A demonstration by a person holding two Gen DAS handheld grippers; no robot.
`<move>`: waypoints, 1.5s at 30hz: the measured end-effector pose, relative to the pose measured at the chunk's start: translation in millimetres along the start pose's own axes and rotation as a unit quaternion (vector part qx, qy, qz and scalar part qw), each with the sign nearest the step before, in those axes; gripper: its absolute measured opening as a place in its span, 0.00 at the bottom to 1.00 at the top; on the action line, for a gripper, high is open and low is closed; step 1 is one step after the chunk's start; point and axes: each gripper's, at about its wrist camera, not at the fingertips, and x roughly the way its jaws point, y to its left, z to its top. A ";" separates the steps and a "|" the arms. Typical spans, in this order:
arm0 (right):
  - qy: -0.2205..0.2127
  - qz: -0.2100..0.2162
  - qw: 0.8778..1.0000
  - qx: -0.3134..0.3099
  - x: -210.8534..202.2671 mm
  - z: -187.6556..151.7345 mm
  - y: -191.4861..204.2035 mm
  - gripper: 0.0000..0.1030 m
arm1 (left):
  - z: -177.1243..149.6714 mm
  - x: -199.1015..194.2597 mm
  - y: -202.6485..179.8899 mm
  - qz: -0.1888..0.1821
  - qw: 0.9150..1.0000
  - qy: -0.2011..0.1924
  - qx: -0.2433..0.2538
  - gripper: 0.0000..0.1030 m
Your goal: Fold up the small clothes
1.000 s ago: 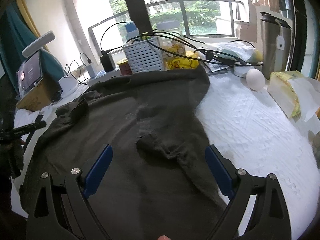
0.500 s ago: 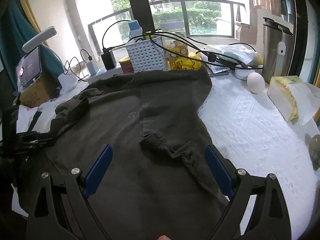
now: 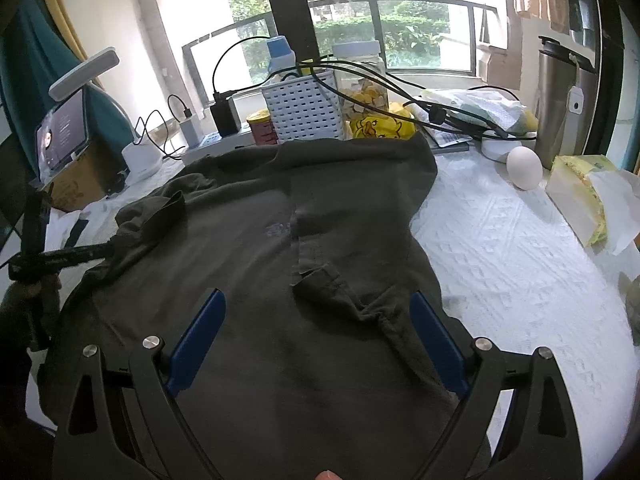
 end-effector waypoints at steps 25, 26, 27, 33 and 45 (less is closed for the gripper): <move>0.008 -0.001 1.000 0.009 2.1 -3.5 -5.8 0.90 | -24.0 -26.4 -69.6 0.156 0.981 -0.058 0.102 0.12; 0.008 0.000 1.000 0.009 2.7 -3.7 -6.0 0.90 | -25.6 -26.4 -69.6 0.157 0.981 -0.059 0.102 0.13; 0.009 0.001 1.000 0.008 3.6 -3.9 -5.8 0.90 | -26.8 -27.0 -69.6 0.156 0.981 -0.060 0.101 0.14; 0.010 0.008 1.000 0.003 6.1 -4.5 -1.8 0.90 | -29.6 -30.3 -75.5 0.134 0.983 -0.066 0.107 0.13; 0.006 -0.001 1.000 0.017 -0.4 -7.3 -13.9 0.90 | -53.3 -10.7 -112.5 0.057 0.985 0.007 0.165 0.10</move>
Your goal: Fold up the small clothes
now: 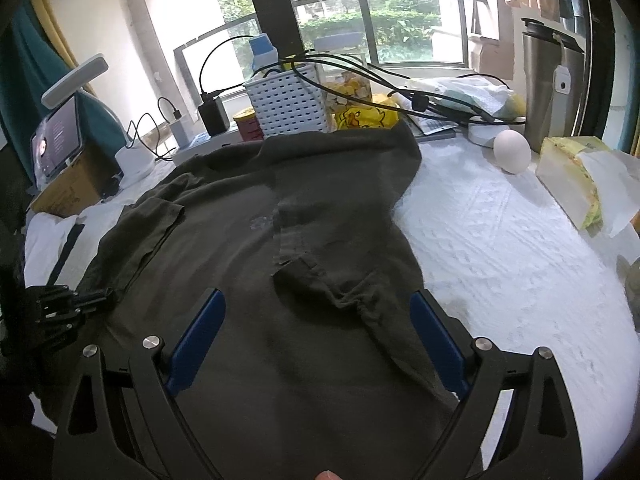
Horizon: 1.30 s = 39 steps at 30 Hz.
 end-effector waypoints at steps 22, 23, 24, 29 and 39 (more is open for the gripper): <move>0.012 -0.045 0.998 -0.043 19.9 41.5 -35.5 0.90 | 63.8 -3.5 103.6 0.062 0.993 -0.020 -0.103 0.46; 0.012 -0.049 0.998 -0.047 23.1 48.2 -39.3 0.90 | 66.1 0.6 115.0 0.063 0.991 -0.017 -0.113 0.54; 0.011 -0.050 0.997 -0.049 26.0 53.8 -43.0 0.90 | 68.3 5.5 125.4 0.065 0.990 -0.014 -0.124 0.58; 0.005 -0.055 0.997 -0.051 46.9 83.9 -63.8 0.90 | 73.2 42.7 164.3 0.095 0.980 0.021 -0.171 0.61; 0.036 -0.021 0.999 -0.005 111.7 120.2 -96.1 0.65 | 78.7 75.2 151.7 0.067 0.987 0.051 -0.140 0.61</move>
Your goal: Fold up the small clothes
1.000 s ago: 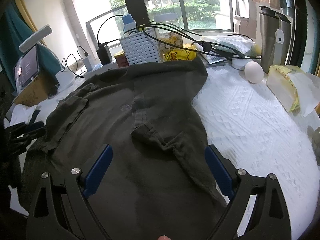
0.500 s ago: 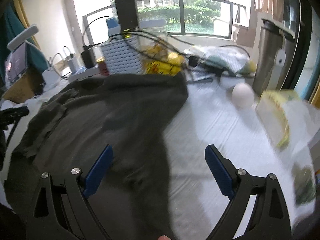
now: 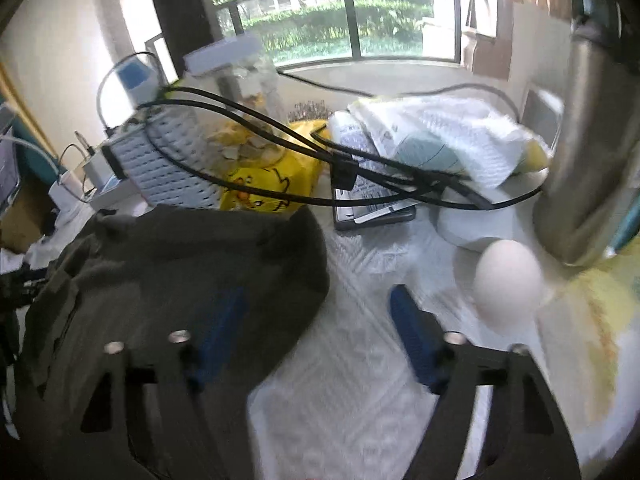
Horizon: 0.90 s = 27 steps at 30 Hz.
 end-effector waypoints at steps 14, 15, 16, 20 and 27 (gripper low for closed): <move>0.004 -0.016 0.997 -0.069 18.4 13.4 26.9 0.04 | 20.0 -2.9 5.0 0.072 0.993 -0.047 0.080 0.08; -0.001 -0.019 0.998 -0.067 14.7 14.7 24.5 0.04 | 25.2 -2.4 9.7 0.084 0.992 -0.048 0.087 0.08; -0.005 -0.023 0.998 -0.066 12.2 16.2 22.0 0.03 | 29.6 -2.0 14.4 0.085 0.991 -0.049 0.087 0.08; -0.005 -0.051 0.995 -0.084 13.4 17.8 21.3 0.03 | 43.6 9.4 26.6 0.061 0.994 -0.027 0.087 0.09; 0.009 -0.058 0.995 -0.081 25.7 17.2 22.6 0.03 | 35.4 4.1 26.8 0.064 0.995 -0.036 0.065 0.13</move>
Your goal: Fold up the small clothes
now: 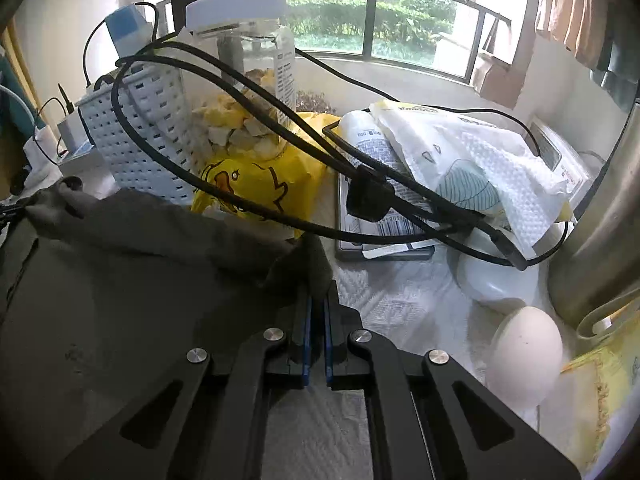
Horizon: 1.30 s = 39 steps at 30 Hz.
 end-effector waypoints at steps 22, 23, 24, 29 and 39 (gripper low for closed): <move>0.023 -0.056 0.987 -0.147 -69.3 -82.1 78.8 1.00 | -89.8 -76.1 -79.4 -0.068 0.997 0.027 -0.007 0.15; 0.023 -0.063 0.985 -0.158 -71.4 -86.1 82.2 1.00 | -95.2 -75.6 -82.5 -0.071 0.997 0.032 -0.010 0.15; 0.023 -0.069 0.983 -0.169 -74.2 -90.7 87.0 1.00 | -98.6 -76.6 -85.7 -0.074 0.997 0.031 -0.009 0.15; 0.020 -0.077 0.980 -0.182 -84.6 -101.7 93.7 1.00 | -109.3 -85.1 -99.9 -0.080 0.997 0.009 0.016 0.16; -0.033 -0.092 0.993 -0.068 -145.1 -109.4 77.1 1.00 | -107.7 -133.5 -92.6 -0.089 0.993 -0.082 -0.017 0.45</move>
